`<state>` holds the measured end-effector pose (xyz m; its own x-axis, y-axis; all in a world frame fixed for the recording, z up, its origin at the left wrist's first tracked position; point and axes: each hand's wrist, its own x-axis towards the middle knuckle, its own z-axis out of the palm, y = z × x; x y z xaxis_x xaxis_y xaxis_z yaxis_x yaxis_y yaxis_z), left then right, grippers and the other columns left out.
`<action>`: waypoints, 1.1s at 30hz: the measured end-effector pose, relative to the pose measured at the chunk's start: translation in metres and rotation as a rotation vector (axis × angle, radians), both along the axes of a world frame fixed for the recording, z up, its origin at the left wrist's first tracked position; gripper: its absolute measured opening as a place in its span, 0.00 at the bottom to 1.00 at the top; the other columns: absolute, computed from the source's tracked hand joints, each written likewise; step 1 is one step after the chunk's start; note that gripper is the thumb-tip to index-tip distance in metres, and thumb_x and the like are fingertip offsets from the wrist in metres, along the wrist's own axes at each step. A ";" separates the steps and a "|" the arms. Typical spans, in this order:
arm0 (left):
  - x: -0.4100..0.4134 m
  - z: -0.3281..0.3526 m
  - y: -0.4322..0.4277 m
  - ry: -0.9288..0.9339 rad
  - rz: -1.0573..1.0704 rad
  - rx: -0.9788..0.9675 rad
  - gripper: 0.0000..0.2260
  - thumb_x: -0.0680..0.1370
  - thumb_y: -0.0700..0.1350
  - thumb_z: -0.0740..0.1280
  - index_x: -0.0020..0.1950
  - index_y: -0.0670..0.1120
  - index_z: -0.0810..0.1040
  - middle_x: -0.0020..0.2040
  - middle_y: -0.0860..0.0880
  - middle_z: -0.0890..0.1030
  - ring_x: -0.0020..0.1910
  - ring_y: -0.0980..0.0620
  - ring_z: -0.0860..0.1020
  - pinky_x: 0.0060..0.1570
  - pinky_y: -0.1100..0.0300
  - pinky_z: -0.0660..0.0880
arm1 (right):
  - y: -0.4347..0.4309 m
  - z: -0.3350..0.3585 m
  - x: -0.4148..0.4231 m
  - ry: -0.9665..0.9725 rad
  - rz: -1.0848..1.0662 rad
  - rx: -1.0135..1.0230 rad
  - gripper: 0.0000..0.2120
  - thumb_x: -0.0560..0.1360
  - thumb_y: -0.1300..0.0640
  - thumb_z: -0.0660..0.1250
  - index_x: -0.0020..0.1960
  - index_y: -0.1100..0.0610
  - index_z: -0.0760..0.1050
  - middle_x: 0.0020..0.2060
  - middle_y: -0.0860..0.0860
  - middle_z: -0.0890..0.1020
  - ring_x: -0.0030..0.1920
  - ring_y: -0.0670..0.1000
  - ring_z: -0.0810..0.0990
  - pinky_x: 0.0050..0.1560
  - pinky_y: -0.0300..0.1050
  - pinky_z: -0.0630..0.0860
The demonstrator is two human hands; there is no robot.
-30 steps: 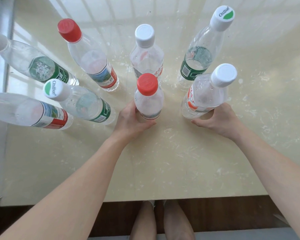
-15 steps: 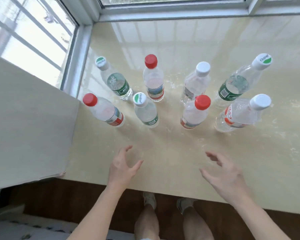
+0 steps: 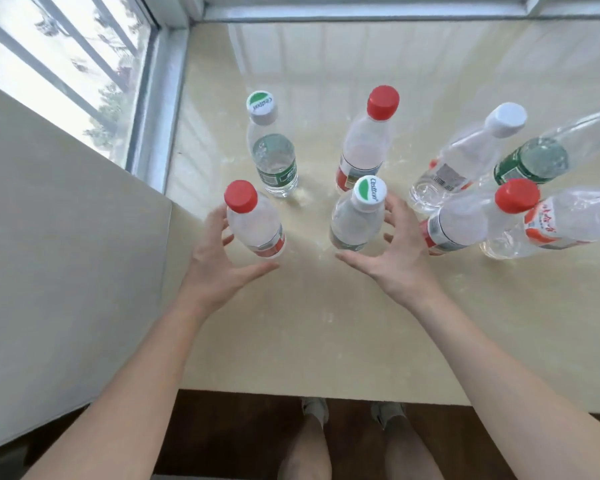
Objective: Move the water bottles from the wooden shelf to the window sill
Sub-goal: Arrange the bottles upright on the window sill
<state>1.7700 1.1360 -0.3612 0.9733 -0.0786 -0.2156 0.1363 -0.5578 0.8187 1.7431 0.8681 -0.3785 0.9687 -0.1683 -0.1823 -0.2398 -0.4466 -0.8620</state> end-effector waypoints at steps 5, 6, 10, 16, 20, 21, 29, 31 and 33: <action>0.015 0.012 -0.005 -0.073 -0.024 -0.049 0.31 0.64 0.47 0.82 0.61 0.60 0.70 0.56 0.65 0.78 0.57 0.71 0.74 0.57 0.76 0.69 | 0.006 0.004 0.006 -0.007 -0.015 -0.018 0.40 0.63 0.49 0.84 0.70 0.45 0.68 0.63 0.43 0.76 0.64 0.46 0.76 0.67 0.52 0.74; 0.017 0.012 -0.005 -0.079 -0.033 -0.050 0.30 0.64 0.45 0.82 0.58 0.62 0.71 0.53 0.66 0.79 0.55 0.71 0.75 0.54 0.77 0.70 | 0.007 0.005 0.007 -0.001 -0.009 -0.025 0.39 0.63 0.49 0.83 0.69 0.44 0.69 0.63 0.43 0.77 0.63 0.47 0.77 0.66 0.51 0.75; 0.021 0.013 -0.001 -0.104 -0.073 -0.037 0.28 0.64 0.44 0.82 0.54 0.64 0.71 0.48 0.72 0.78 0.50 0.70 0.77 0.48 0.77 0.72 | 0.010 0.007 0.009 0.026 0.003 -0.029 0.36 0.64 0.50 0.83 0.68 0.45 0.71 0.61 0.42 0.78 0.58 0.42 0.77 0.60 0.39 0.77; 0.021 0.011 0.003 -0.098 -0.107 -0.054 0.28 0.66 0.44 0.82 0.57 0.63 0.72 0.50 0.72 0.78 0.54 0.66 0.77 0.52 0.77 0.71 | 0.012 0.010 0.007 0.035 -0.011 -0.074 0.35 0.63 0.53 0.84 0.67 0.50 0.73 0.57 0.42 0.77 0.54 0.42 0.77 0.50 0.27 0.71; 0.023 0.009 0.002 -0.092 -0.124 -0.050 0.29 0.66 0.43 0.81 0.59 0.61 0.72 0.50 0.74 0.78 0.54 0.69 0.76 0.52 0.78 0.70 | 0.013 0.009 0.006 0.043 -0.031 -0.082 0.36 0.63 0.51 0.84 0.67 0.51 0.74 0.58 0.43 0.78 0.53 0.40 0.76 0.48 0.22 0.71; 0.023 0.008 0.002 -0.084 -0.121 -0.054 0.29 0.66 0.43 0.81 0.59 0.60 0.72 0.50 0.72 0.78 0.54 0.69 0.76 0.52 0.78 0.70 | 0.014 0.010 0.006 0.054 -0.036 -0.079 0.36 0.63 0.51 0.84 0.67 0.50 0.73 0.58 0.42 0.78 0.54 0.41 0.76 0.48 0.22 0.70; 0.015 0.010 0.021 0.042 -0.131 0.077 0.41 0.66 0.42 0.81 0.73 0.56 0.65 0.67 0.61 0.71 0.67 0.65 0.68 0.63 0.65 0.70 | 0.002 0.026 -0.017 0.216 0.032 0.009 0.49 0.66 0.58 0.81 0.78 0.43 0.59 0.71 0.39 0.71 0.70 0.42 0.70 0.70 0.51 0.71; 0.017 0.024 0.032 0.041 -0.092 0.172 0.38 0.69 0.41 0.78 0.75 0.53 0.64 0.67 0.59 0.68 0.68 0.59 0.69 0.65 0.53 0.72 | -0.001 0.045 -0.025 0.226 0.007 0.013 0.49 0.68 0.64 0.78 0.78 0.41 0.56 0.72 0.39 0.69 0.72 0.44 0.68 0.72 0.55 0.70; 0.023 0.036 0.039 0.038 -0.040 0.226 0.33 0.72 0.41 0.76 0.73 0.51 0.66 0.67 0.56 0.70 0.68 0.55 0.70 0.65 0.47 0.73 | -0.002 0.061 -0.030 0.205 -0.013 -0.009 0.48 0.70 0.67 0.76 0.79 0.43 0.55 0.71 0.41 0.68 0.72 0.45 0.68 0.73 0.57 0.68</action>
